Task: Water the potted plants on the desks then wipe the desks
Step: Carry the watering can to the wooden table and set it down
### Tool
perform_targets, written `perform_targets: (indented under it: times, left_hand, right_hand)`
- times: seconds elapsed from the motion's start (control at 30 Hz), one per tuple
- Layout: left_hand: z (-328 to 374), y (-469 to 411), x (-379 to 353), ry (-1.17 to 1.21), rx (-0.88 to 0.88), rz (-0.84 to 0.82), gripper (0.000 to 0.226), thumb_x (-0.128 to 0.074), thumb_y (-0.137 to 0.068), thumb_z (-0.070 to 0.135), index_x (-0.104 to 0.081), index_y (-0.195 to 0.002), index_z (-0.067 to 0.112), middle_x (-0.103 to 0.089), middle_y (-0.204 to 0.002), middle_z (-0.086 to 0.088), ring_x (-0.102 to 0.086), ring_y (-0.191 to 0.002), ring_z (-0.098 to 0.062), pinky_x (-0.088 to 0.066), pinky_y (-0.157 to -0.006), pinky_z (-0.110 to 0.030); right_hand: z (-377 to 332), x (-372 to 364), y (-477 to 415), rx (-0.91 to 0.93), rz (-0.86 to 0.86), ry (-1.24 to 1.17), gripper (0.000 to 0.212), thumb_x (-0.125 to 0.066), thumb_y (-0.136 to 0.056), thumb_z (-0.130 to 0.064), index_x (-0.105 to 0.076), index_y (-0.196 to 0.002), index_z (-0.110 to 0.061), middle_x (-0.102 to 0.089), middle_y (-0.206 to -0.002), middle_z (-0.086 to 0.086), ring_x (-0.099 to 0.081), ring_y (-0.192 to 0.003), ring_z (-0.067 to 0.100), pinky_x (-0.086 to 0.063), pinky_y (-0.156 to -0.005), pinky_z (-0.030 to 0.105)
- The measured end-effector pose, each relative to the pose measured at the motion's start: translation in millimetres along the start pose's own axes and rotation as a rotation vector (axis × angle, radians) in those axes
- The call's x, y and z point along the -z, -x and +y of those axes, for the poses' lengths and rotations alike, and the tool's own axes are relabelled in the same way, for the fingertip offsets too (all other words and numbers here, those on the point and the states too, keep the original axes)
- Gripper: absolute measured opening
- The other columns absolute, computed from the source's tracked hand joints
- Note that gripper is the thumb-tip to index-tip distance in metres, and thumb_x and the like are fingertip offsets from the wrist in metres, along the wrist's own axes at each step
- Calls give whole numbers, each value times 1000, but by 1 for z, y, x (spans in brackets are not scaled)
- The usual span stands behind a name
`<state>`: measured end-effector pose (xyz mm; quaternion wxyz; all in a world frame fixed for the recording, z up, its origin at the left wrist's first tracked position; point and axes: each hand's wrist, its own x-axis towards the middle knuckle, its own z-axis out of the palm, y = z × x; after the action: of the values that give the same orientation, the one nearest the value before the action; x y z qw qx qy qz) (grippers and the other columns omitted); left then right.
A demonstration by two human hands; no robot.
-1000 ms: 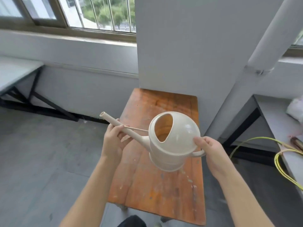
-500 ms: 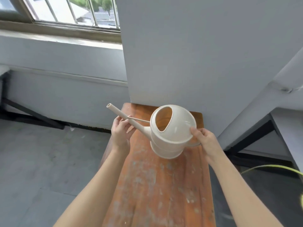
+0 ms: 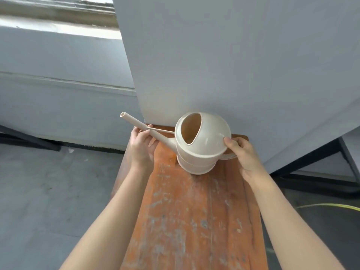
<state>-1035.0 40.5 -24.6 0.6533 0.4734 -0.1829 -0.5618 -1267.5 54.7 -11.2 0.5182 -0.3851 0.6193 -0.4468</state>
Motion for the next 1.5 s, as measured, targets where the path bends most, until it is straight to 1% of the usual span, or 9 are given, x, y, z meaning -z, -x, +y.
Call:
perform_targets:
  times: [0.13,0.3,0.37,0.47,0.67,0.83,1.13,1.37,1.5]
  left_hand:
    - [3,-5,0,-13,32,17,41,-49,-71,15,-45,-112,7,-58,-92,-1,-58,-82,-16,-47,-79,-31]
    - [11,4,-2,-139,48,3,15,-41,-91,7,-49,-97,18,-54,-92,2,-54,-88,-16,-43,-82,-29]
    - [14,7,2,-309,67,1,16,-42,-93,12,-51,-98,24,-53,-98,5,-51,-100,-17,-38,-88,-30]
    - [24,19,16,-509,90,30,42,-46,-92,20,-41,-133,13,-50,-122,-3,-50,-108,-22,-38,-89,-33]
    - [53,83,70,-689,-40,20,17,-45,-89,10,-57,-102,11,-61,-86,-1,-58,-81,-21,-43,-74,-30]
    - [58,176,127,-818,-143,94,17,-44,-91,8,-57,-101,8,-62,-86,-4,-59,-77,-16,-45,-64,-16]
    - [7,403,256,-872,-59,473,17,-50,-91,9,-60,-104,6,-63,-97,-10,-57,-94,-25,-40,-74,-26]
    - [-35,589,323,-608,4,821,11,-50,-91,5,-60,-95,7,-65,-89,-14,-60,-87,-29,-42,-81,-34]
    - [-53,662,370,-463,59,985,19,-59,-80,21,-62,-91,6,-65,-80,-11,-60,-83,-30,-41,-81,-37]
  right_hand:
    - [2,-6,-1,2,7,-5,15,-61,-82,-22,-53,-71,-16,-60,-82,-3,-55,-81,7,-40,-69,18]
    - [0,-7,4,32,30,3,14,-61,-83,-23,-53,-72,-18,-58,-82,-4,-53,-82,7,-37,-72,19]
    - [-2,-6,9,29,32,11,11,-61,-83,-24,-57,-88,-15,-58,-90,-6,-52,-89,8,-37,-75,19]
    - [-6,-2,22,40,132,20,44,-60,-85,-24,-48,-124,-8,-50,-114,-3,-46,-107,11,-35,-89,20]
    - [-9,17,82,97,309,176,43,-53,-88,-21,-43,-128,-10,-54,-106,3,-53,-100,18,-40,-88,32]
    - [15,16,147,106,118,288,44,-55,-87,-19,-43,-129,-8,-58,-98,5,-57,-96,23,-45,-85,36]
    - [88,1,316,176,-293,400,51,-55,-88,-15,-36,-135,-14,-57,-103,4,-53,-85,12,-41,-67,18]
    - [147,-27,448,434,-658,651,67,-60,-84,-11,-26,-140,-20,-57,-93,-7,-57,-75,1,-45,-67,14]
    - [179,-58,512,498,-892,812,68,-60,-85,-15,-23,-142,-19,-52,-99,-10,-55,-81,3,-47,-73,22]
